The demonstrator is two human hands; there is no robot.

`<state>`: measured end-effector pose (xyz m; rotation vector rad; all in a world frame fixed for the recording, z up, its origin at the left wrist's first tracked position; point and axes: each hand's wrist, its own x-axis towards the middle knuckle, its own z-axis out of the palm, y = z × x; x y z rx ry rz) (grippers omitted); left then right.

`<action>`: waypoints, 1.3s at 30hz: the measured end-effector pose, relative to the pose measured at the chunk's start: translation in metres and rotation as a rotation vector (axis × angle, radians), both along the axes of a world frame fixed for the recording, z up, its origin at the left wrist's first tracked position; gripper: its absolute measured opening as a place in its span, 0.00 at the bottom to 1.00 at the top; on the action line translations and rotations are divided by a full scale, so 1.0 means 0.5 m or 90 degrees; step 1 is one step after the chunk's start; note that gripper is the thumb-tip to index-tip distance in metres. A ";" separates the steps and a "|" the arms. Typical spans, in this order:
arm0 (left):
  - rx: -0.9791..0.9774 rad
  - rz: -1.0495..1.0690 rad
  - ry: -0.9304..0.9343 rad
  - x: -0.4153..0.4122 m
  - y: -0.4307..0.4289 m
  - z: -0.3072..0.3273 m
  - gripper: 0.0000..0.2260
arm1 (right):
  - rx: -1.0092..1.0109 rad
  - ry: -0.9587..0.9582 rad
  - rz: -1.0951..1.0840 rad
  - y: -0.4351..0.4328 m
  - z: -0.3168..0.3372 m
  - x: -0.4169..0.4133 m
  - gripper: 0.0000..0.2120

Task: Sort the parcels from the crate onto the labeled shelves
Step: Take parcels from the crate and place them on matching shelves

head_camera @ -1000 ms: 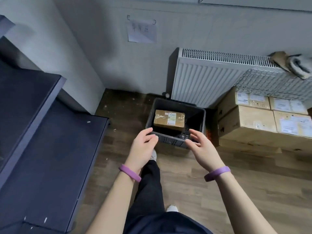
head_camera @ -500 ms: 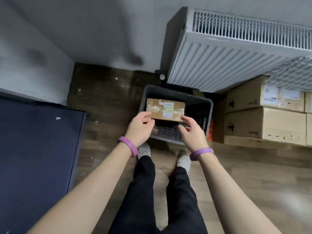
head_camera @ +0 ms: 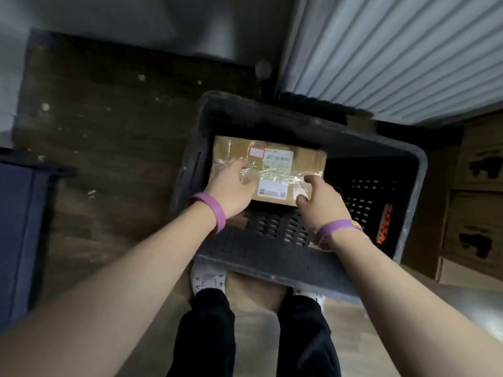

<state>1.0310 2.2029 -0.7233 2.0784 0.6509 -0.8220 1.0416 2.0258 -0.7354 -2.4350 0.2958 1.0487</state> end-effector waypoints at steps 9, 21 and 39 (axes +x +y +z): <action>0.141 0.039 0.108 -0.028 0.040 -0.298 0.32 | -0.057 0.041 -0.014 -0.078 -0.264 0.014 0.32; 0.075 0.095 0.087 -0.045 0.025 -0.326 0.41 | 0.032 0.014 -0.140 -0.089 -0.305 -0.032 0.44; 0.058 0.127 -0.039 -0.075 0.065 0.565 0.35 | 0.050 -0.127 -0.175 -0.027 0.574 -0.056 0.51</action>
